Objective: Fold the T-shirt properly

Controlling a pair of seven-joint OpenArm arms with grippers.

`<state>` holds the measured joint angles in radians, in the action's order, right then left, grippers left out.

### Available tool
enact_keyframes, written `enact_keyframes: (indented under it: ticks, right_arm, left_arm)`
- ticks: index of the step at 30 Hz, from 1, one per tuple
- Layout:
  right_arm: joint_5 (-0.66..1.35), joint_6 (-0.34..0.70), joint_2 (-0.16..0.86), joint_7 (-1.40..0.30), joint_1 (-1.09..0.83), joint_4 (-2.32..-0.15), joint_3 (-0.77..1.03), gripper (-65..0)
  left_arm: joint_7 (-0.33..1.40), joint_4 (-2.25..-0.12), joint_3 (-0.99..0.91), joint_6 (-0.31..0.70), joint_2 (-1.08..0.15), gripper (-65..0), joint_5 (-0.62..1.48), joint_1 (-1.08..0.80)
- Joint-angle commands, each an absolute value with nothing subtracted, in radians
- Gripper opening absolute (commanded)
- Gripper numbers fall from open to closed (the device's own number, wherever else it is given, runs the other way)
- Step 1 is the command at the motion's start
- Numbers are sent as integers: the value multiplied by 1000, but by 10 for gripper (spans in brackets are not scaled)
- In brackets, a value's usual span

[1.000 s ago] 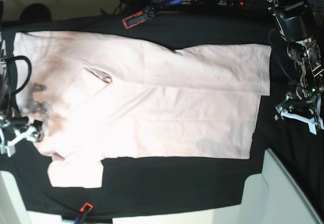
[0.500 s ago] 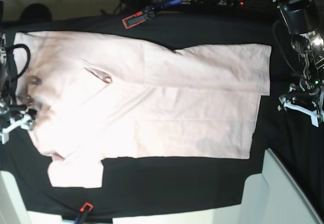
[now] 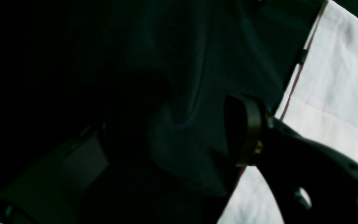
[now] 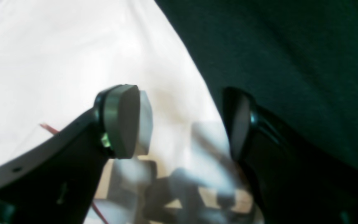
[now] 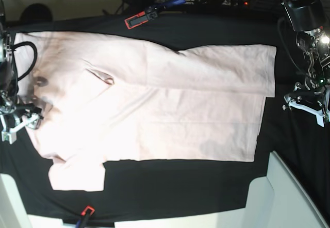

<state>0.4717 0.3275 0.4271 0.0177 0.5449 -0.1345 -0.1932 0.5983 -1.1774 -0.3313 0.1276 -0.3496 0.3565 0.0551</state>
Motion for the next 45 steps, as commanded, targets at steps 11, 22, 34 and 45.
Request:
enact_keyframes:
  ticks: [11,22,34,45]
  right_arm:
    - [479,332,449,36,568,-174,-194,-593]
    - [479,332,447,36,568,-174,-194,-646]
    - [479,334,452,28,507,-268,-194,-646]
    - [479,334,470,28,498,-272,-194,-646]
  left_arm:
    - [579,-1181,-337,124,-340,-188,363,125]
    - [578,-762,-423,124,-325,-20,351,435]
    - [374,-240,-295,110,-303,-15,137,685]
    - [328,-189,-421,4,-306,-13,130,685]
